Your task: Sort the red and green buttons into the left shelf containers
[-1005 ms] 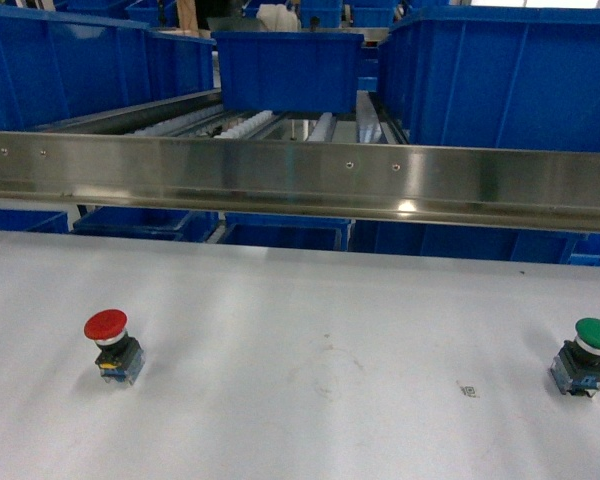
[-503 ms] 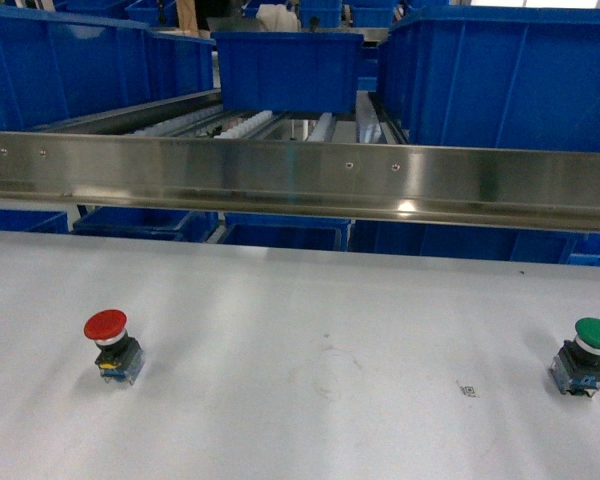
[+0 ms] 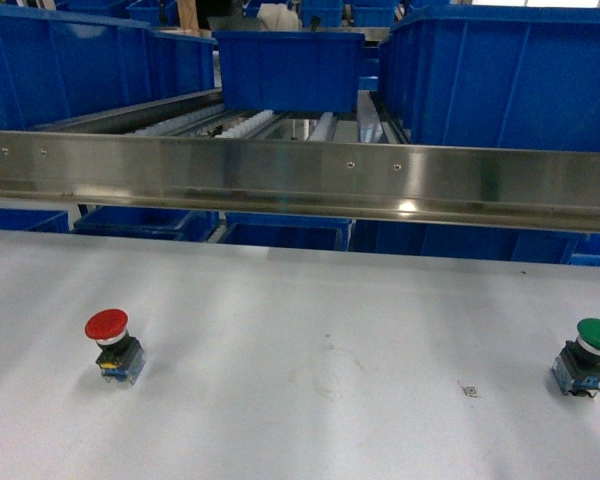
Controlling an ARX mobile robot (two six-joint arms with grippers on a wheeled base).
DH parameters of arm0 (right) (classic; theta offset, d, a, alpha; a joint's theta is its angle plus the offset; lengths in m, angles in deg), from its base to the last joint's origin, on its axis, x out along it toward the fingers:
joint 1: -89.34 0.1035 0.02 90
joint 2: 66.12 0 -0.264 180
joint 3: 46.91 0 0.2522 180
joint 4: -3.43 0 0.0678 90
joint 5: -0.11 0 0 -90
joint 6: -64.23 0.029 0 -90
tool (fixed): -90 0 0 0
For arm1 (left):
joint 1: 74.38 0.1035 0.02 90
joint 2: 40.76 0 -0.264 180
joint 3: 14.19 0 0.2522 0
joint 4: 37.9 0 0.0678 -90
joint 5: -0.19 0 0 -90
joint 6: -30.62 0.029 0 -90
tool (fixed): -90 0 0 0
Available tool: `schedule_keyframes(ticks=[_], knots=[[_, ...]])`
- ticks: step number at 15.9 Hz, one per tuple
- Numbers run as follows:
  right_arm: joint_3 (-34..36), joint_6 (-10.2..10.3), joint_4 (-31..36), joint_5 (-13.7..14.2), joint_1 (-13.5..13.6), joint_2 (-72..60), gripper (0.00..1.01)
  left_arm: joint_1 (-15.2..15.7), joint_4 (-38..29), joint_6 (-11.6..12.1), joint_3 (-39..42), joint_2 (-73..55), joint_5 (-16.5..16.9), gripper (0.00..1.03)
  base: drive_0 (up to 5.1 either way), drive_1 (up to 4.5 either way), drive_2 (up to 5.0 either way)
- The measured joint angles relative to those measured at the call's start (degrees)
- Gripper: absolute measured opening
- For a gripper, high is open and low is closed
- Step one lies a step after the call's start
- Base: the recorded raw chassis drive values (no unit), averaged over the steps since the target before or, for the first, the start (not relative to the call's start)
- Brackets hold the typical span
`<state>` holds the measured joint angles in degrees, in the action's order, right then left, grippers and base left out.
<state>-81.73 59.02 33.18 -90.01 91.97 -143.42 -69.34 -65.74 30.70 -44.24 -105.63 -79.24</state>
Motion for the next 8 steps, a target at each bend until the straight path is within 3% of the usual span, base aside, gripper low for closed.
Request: schedule_keyframes(ticks=[2,3,4,8], knots=[[-9.8,-0.6,-6.8,-1.8,-0.6,-10.5,0.98,-3.3,3.9,0.8,-8.5,-12.5,-0.3,0.98,0.0,0.00,0.0],[-15.1,-1.4,-11.5,-2.4,-1.2,-15.2,0.98,-5.1,9.1,0.7,-14.1,-17.9,-0.1,0.98,0.0,0.00,0.0],[-18.2,-1.6,-16.0,-4.7,-1.8,-18.1,0.98,-6.7,12.0,1.4,-18.2,-22.1,-0.4,0.98,0.0,0.00,0.0],[-18.4,-3.1,-17.1,-4.1,-2.3,-19.7,0.98,-7.8,13.3,1.9,-20.2,-24.2,-0.5,0.98,0.0,0.00,0.0]])
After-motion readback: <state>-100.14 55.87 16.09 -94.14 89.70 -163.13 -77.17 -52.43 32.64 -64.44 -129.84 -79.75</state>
